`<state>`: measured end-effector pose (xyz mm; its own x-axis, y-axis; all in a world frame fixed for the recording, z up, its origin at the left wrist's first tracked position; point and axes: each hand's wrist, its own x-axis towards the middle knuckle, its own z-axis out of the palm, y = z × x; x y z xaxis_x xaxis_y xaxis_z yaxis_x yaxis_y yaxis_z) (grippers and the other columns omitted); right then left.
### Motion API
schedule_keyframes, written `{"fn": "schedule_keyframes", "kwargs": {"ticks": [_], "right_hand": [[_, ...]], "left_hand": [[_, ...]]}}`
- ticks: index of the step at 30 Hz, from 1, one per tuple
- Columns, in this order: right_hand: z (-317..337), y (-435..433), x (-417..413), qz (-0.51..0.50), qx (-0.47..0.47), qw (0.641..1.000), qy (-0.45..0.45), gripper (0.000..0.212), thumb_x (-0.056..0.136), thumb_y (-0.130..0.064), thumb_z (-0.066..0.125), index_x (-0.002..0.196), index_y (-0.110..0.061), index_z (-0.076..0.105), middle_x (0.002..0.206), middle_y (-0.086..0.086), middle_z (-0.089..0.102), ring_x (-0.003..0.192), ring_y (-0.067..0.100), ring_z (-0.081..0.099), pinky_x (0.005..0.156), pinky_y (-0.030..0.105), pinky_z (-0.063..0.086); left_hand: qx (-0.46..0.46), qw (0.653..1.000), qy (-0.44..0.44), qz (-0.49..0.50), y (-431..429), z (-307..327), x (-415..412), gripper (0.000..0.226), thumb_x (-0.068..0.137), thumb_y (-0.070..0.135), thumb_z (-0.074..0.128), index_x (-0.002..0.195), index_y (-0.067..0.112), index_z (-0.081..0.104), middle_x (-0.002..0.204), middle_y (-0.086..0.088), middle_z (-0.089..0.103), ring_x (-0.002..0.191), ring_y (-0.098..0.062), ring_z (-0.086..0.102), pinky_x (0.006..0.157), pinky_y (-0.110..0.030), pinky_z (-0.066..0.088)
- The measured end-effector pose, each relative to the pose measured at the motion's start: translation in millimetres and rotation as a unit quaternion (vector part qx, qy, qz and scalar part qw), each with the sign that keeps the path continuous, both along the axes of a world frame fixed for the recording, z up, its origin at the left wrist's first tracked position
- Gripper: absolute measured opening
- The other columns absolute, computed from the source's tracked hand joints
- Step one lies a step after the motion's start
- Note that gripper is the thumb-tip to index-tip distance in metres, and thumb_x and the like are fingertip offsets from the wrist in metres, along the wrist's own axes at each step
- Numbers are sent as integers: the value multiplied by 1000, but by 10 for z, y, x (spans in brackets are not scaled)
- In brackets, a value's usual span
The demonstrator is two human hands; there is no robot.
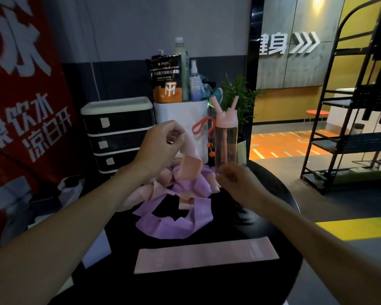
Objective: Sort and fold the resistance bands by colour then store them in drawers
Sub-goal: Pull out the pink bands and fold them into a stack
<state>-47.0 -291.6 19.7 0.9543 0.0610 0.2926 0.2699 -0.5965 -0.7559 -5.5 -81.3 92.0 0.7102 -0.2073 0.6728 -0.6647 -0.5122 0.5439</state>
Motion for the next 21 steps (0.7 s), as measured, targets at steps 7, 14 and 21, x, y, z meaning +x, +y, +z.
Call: {"fn": "schedule_keyframes", "kwargs": {"ticks": [7,14,21], "right_hand": [[585,332,91,55,264,962,34,22,99,-34,54,109,-14,54,84,18,73,65,23,67,59,31,52],[709,569,79,102,323,935,103,27,103,-34,46,108,-12,61,96,18,73,86,31,71,76,41,55],[766,586,157,39,250,967,22,14,91,-17,68,87,-6,74,84,10,72,75,21,66,69,32,53]], "left_hand": [[-163,985,55,-12,11,201,-176,8,94,3,62,87,3,66,87,-12,70,73,-21,71,61,-24,59],[-243,962,123,-30,56,66,-281,7,91,8,68,87,4,71,99,-6,74,92,-21,73,85,-43,60],[-191,965,159,-78,140,-101,-458,16,95,8,63,86,-4,68,74,-15,72,62,-19,64,56,-29,52]]}}
